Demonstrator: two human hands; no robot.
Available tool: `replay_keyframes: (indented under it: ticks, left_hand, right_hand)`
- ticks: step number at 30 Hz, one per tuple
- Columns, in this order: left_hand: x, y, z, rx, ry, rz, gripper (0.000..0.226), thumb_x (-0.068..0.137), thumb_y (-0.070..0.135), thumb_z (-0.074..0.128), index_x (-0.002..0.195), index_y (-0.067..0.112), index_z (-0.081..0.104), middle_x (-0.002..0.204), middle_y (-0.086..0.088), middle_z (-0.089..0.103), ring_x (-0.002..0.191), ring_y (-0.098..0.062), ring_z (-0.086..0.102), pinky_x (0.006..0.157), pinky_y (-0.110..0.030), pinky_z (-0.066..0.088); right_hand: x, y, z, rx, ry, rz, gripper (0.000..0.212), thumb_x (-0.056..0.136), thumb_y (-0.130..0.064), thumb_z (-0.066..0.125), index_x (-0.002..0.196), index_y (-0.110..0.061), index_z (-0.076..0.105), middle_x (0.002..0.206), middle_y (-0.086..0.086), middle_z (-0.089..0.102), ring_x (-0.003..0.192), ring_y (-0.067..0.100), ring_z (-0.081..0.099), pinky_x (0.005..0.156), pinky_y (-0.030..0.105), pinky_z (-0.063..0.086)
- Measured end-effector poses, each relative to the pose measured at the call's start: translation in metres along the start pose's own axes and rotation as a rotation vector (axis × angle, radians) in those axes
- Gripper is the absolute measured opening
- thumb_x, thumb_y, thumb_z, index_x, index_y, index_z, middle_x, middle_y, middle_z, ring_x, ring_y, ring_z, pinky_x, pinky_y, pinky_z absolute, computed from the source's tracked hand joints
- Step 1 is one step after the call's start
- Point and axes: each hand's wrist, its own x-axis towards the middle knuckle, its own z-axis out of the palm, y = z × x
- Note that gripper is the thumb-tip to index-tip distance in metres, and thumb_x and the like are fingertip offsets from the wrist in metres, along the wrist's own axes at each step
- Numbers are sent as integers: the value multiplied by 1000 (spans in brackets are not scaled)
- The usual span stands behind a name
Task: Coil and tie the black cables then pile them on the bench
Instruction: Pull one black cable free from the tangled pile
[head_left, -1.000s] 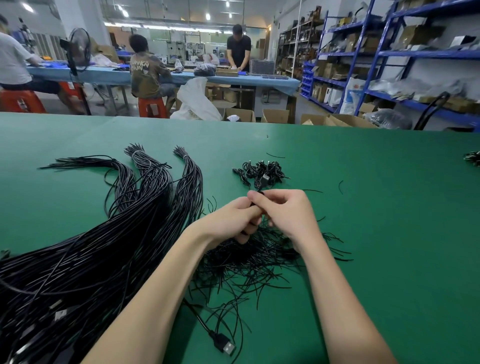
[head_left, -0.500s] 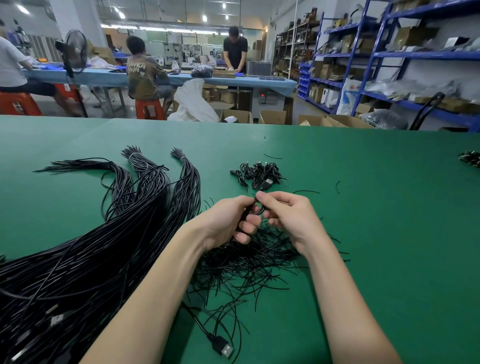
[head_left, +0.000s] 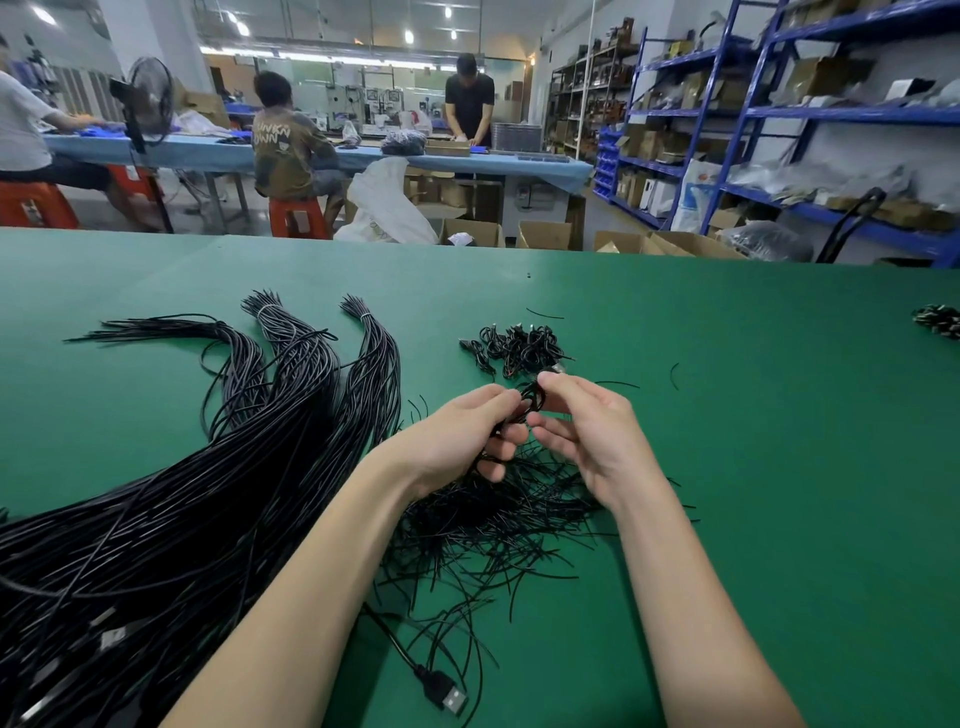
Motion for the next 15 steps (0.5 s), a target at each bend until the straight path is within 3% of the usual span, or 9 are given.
replay_keyframes:
  ticks: [5,10,15]
  left_hand:
    - [0,-2,1,30,26,30,20,110,27,37,97,17,48,67,11,51,58,-6,44,53,-23,44]
    - [-2,1,-1,54,-19,-46,26,110,30,35,107,11,53,72,5,49,59,-8,45,56,-24,45]
    - [-6,4,-1,118,-90,-60,25,111,28,32,105,12,50,72,6,43,59,-9,42,58,-19,43]
  right_hand:
    - [2,5,0,-2,-17,-16,7,93,-17,73,92,-12,69,66,-5,69,52,10,65,51,20,54]
    - [1,2,-6,-158,-45,-83,11,88,-21,79,94,-13,75,79,3,73,55,13,64,51,20,54]
    - [-1,-2,-12,-264,-124,-113,13,88,-21,78,75,-19,78,72,-1,72,56,13,66,48,18,51]
